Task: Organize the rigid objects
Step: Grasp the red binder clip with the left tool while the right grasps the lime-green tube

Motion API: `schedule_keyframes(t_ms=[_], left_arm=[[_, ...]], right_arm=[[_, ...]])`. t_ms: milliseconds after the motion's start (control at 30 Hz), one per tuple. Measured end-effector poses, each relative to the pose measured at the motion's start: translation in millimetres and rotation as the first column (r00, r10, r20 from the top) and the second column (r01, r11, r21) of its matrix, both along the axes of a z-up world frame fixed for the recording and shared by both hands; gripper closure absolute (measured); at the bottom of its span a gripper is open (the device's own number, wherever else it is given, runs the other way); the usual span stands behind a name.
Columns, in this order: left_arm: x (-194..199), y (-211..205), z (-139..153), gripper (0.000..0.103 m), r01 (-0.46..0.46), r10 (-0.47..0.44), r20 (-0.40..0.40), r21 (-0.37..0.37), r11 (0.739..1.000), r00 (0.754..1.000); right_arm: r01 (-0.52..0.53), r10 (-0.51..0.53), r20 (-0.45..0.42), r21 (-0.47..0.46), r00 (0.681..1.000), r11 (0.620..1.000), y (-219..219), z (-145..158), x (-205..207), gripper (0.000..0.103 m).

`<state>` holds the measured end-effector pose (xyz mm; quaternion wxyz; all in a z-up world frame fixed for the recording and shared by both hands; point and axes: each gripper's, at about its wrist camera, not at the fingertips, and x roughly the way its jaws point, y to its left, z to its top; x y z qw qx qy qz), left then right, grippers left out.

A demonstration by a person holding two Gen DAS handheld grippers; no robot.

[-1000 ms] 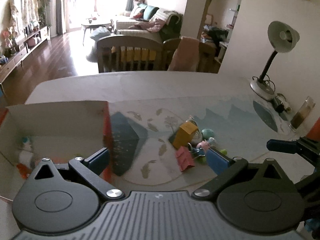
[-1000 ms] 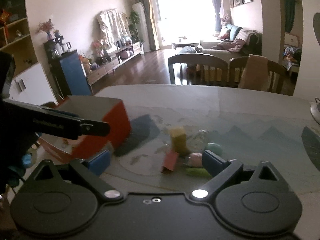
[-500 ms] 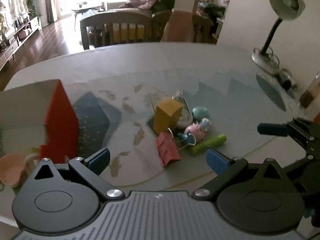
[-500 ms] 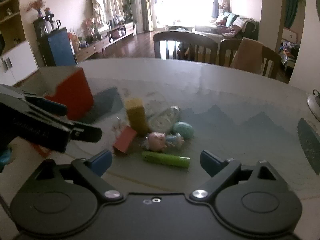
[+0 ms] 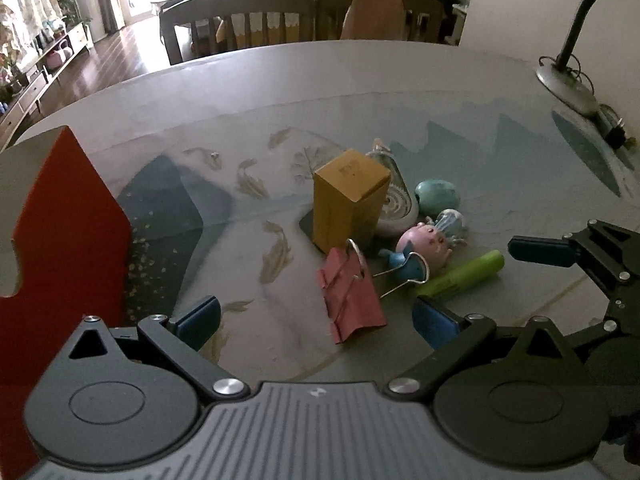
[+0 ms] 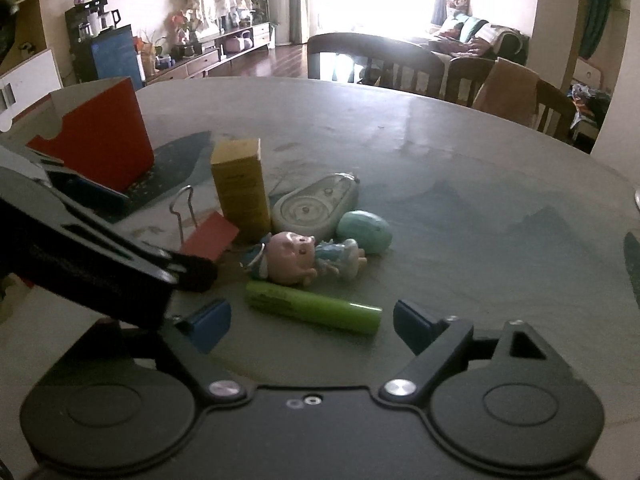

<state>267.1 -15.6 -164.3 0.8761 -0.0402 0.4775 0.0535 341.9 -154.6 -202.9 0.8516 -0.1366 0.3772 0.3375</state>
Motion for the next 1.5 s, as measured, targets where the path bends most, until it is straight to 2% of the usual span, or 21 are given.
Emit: schedule_keyframes(t_ms=[267, 333, 400, 467, 600, 733, 833, 867, 1033, 1267, 1500], left_arm=[[9.2, 3.1, -12.5, 0.001, -0.021, 0.021, -0.019, 0.007, 1.000, 1.000], [11.4, 3.5, -14.7, 0.004, -0.020, 0.020, -0.021, 0.010, 1.000, 1.000], [13.2, 3.8, -16.6, 0.012, -0.019, 0.019, -0.027, 0.004, 1.000, 0.999], [14.2, 4.6, -17.9, 0.014, -0.023, 0.023, -0.026, -0.002, 1.000, 0.999], [16.1, 3.7, -18.1, 0.028, -0.011, 0.011, -0.018, -0.007, 1.000, 1.000], [16.9, 1.9, -16.8, 0.039, 0.006, -0.006, -0.008, -0.003, 1.000, 1.000], [16.4, -1.2, -15.4, 0.055, 0.014, -0.014, -0.001, 0.011, 1.000, 1.000], [16.3, -2.8, -15.4, 0.056, 0.017, -0.017, -0.002, 0.026, 1.000, 1.000], [12.7, 1.6, -13.9, 0.058, 0.008, -0.008, -0.002, 0.005, 1.000, 1.000], [1.9, 9.0, -7.9, 0.075, -0.005, 0.006, 0.004, -0.043, 0.999, 1.000], [-15.0, 20.6, -1.8, 0.075, -0.035, 0.036, 0.016, -0.064, 0.997, 0.999]], right_arm=[[0.015, -0.015, -0.010, 0.003, 1.000, 1.000, 7.5, -11.1, 3.8, 0.017], [0.017, -0.017, -0.005, -0.001, 1.000, 1.000, 9.2, -12.9, 3.1, 0.018], [0.017, -0.017, -0.008, 0.003, 1.000, 1.000, 9.1, -14.2, 3.6, 0.018], [0.020, -0.020, -0.007, 0.010, 1.000, 1.000, 9.9, -14.7, 3.8, 0.018], [0.020, -0.020, 0.002, 0.013, 1.000, 1.000, 11.8, -16.8, 4.1, 0.018], [0.024, -0.024, 0.007, 0.014, 1.000, 1.000, 12.0, -16.7, 2.5, 0.023], [0.027, -0.027, 0.008, 0.017, 1.000, 0.999, 11.7, -16.2, 1.5, 0.023], [0.032, -0.032, 0.004, 0.019, 0.999, 0.999, 12.4, -15.5, 2.2, 0.023], [0.053, -0.053, -0.010, 0.023, 0.999, 0.998, 6.7, -11.3, 0.1, 0.023], [0.070, -0.069, -0.026, 0.038, 0.997, 0.997, -0.9, 6.0, -8.5, 0.023], [0.076, -0.075, -0.031, 0.053, 0.997, 0.996, -6.4, 24.0, -24.5, 0.023]])
